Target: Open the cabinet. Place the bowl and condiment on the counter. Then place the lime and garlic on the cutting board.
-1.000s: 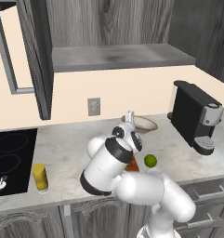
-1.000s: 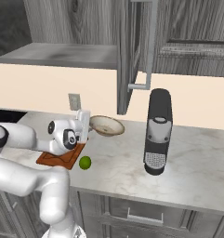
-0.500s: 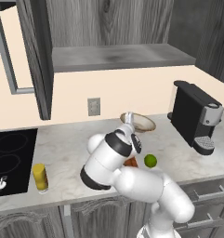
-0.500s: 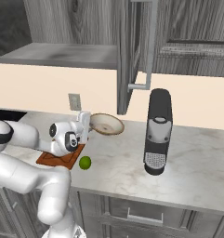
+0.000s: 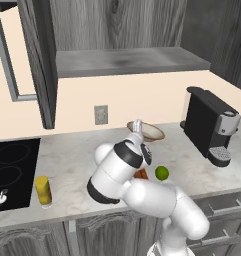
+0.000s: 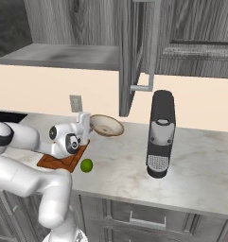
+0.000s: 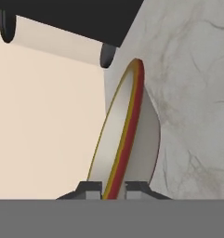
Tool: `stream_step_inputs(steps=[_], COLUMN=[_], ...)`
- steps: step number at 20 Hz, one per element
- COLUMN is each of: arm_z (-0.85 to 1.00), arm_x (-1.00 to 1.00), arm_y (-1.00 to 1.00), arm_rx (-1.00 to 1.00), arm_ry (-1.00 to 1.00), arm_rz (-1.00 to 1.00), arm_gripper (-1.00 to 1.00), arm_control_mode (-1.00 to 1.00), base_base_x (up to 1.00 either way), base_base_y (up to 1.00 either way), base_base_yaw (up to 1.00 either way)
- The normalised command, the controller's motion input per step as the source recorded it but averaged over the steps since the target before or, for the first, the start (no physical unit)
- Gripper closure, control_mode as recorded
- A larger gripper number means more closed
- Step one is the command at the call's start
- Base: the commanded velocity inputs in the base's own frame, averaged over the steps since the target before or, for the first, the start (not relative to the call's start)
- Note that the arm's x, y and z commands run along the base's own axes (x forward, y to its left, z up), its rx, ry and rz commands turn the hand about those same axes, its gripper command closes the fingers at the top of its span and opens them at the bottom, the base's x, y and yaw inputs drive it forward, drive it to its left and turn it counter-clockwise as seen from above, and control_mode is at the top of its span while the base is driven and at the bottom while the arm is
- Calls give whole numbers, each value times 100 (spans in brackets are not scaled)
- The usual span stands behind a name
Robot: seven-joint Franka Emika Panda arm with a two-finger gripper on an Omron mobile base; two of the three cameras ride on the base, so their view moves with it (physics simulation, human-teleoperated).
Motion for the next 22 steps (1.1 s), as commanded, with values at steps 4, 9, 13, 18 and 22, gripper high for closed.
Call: stream_step_inputs(steps=[4, 9, 13, 18, 22], arm_z=[-7, -6, 0, 4, 53], arm_x=[1, 0, -16, -62, -71], arm_y=[18, 1, 20, 52, 76], arm_rx=[0, 2, 10, 13, 12], arm_ry=[-5, -4, -3, 0, 0], arm_rz=[0, 0, -2, -15, -19], arm_gripper=[-100, -100, -100, -100, -100], arm_control_mode=[-100, -100, -100, -100, -100], base_base_x=[0, 0, 0, 0, 0], base_base_y=[0, 0, 0, 0, 0], base_base_yaw=[0, 0, 0, 0, 0])
